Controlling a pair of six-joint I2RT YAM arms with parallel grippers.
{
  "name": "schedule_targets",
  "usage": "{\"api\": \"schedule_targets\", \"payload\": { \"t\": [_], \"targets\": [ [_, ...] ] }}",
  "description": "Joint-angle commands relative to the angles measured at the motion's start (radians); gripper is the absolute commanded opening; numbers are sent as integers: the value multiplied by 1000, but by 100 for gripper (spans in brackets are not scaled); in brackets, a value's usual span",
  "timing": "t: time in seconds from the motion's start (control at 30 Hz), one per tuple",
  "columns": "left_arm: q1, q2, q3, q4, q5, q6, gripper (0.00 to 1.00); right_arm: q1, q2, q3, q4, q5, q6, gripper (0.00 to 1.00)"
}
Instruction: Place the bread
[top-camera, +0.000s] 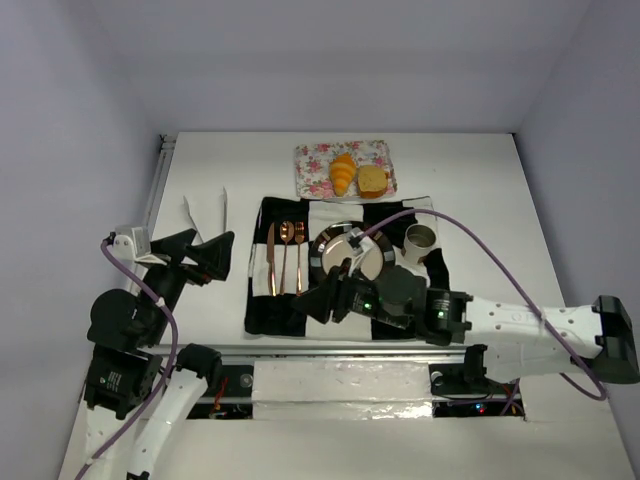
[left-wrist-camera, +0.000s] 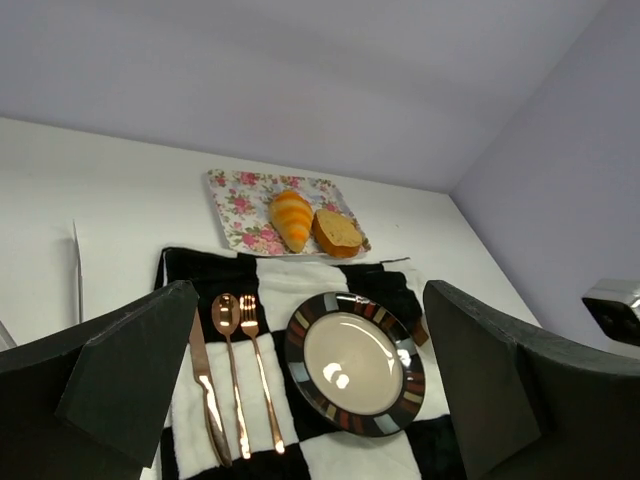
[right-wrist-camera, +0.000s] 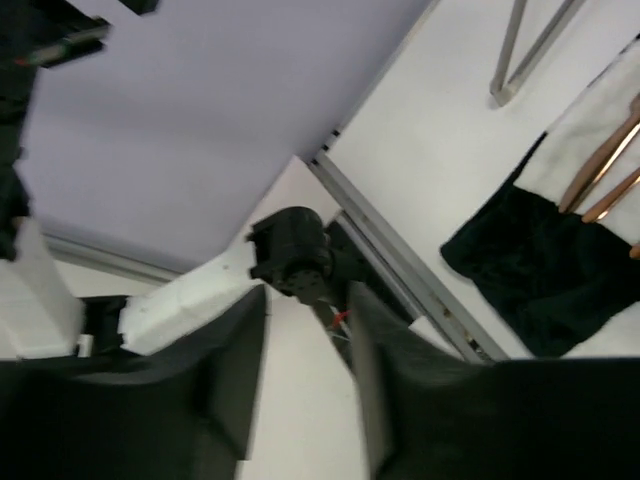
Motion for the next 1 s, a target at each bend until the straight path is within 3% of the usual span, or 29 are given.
{"api": "schedule_targets", "payload": {
  "t": [0.0, 0.03, 0.1, 0.23, 0.37, 0.5, 0.63, 0.67, 0.7, 0.83, 0.93, 0.97],
  "targets": [
    [-5, 8, -9, 39, 16, 25, 98, 4, 86, 99, -6, 39, -42, 38],
    [-5, 3, -9, 36, 13, 31, 97, 4, 105, 118, -8, 40, -43, 15],
    [-14, -6, -9, 22, 12, 45, 92, 4, 138, 161, -9, 42, -52, 1],
    [-35, -18, -23, 24, 10, 68, 71, 13, 142, 195, -45, 66, -68, 0],
    [-35, -21, -43, 28, -1, 77, 43, 13, 158, 227, -87, 106, -80, 0],
    [-35, -12, -57, 31, -16, 85, 34, 13, 217, 298, -147, 125, -95, 0],
    [-35, 14, -34, 4, -94, 96, 23, 13, 163, 270, -128, 183, -109, 0],
    [-35, 25, -28, -5, -114, 94, 8, 13, 145, 261, -132, 198, -112, 0],
    [-35, 60, -16, -27, -170, 85, 2, 13, 101, 244, -141, 215, -117, 0],
    [-35, 212, 1, -56, -252, 68, 0, 13, -34, 183, -187, 287, -121, 0],
    [-35, 376, -11, -21, -287, 59, 19, 13, -152, 131, -196, 341, -111, 0],
    [-35, 423, -6, -12, -288, 60, 35, 13, -182, 94, -206, 352, -106, 0]
  ]
}}
